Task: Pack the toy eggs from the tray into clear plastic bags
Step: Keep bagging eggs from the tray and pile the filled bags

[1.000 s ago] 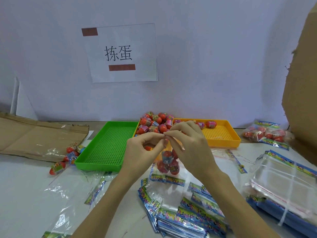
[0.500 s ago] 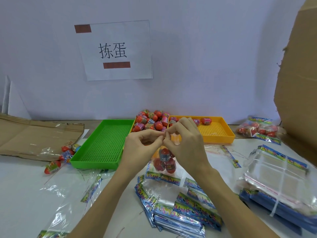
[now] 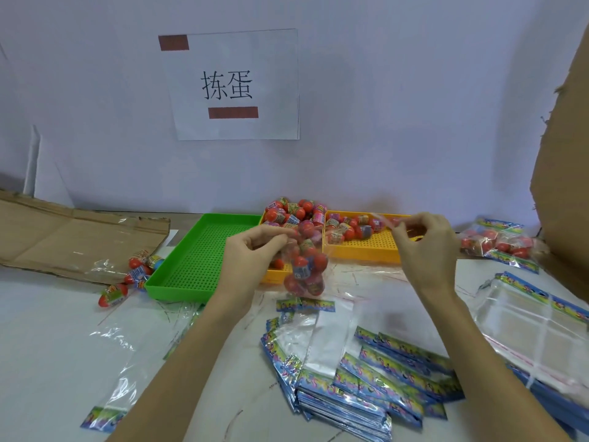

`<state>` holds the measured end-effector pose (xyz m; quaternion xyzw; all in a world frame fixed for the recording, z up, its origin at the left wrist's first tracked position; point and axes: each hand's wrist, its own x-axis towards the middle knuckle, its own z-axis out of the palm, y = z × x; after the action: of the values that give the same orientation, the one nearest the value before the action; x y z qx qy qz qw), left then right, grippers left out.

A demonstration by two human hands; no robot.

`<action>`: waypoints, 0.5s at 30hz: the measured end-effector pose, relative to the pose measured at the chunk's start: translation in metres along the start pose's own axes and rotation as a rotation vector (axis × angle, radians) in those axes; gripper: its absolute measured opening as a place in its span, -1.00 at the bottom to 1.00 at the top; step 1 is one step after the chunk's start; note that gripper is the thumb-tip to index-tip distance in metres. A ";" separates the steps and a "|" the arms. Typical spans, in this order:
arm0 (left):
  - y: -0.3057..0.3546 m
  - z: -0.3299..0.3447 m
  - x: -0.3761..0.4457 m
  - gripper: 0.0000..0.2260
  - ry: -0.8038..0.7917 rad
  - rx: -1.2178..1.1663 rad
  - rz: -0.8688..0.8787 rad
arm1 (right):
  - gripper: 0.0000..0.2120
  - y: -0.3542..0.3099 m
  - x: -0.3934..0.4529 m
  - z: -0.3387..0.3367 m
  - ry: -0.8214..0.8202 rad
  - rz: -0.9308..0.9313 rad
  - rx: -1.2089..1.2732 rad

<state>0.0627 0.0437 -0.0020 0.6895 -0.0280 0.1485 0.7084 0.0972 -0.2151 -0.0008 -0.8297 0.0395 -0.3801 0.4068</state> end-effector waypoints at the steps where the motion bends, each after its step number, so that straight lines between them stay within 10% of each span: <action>1: -0.001 0.000 0.001 -0.85 -0.004 -0.010 -0.003 | -0.92 0.002 0.002 -0.001 -0.025 0.010 -0.012; 7: -0.005 -0.002 0.002 -0.86 -0.023 -0.009 -0.012 | -0.76 -0.009 -0.014 0.013 -0.506 -0.075 -0.094; 15: -0.008 -0.003 0.004 -0.87 -0.047 0.045 0.005 | -0.65 -0.023 -0.028 0.016 -0.692 -0.228 -0.157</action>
<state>0.0682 0.0474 -0.0092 0.7086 -0.0430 0.1345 0.6913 0.0825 -0.1785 -0.0074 -0.9369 -0.1638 -0.1159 0.2861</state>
